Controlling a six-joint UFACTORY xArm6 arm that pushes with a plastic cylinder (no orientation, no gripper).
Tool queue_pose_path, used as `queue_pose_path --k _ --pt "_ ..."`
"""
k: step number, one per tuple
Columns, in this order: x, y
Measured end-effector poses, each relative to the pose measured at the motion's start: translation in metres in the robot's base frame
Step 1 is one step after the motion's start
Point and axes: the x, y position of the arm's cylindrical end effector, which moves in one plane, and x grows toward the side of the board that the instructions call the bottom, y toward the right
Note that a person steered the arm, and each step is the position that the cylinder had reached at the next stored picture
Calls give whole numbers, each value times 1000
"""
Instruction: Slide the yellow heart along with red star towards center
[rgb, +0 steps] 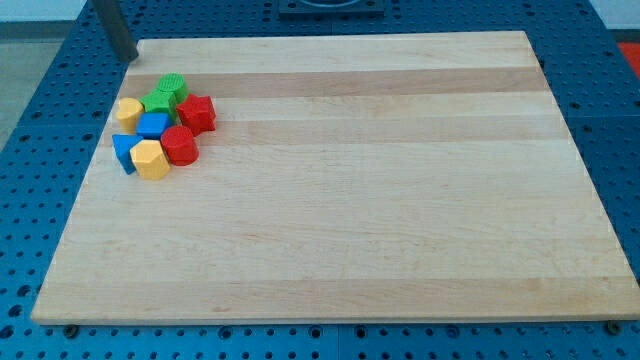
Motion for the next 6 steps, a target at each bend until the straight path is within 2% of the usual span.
queue_pose_path --k 1,2,3,4,6 --pt "56 0" --pt "61 0" --pt "93 4" --pt "107 32" --pt "107 141"
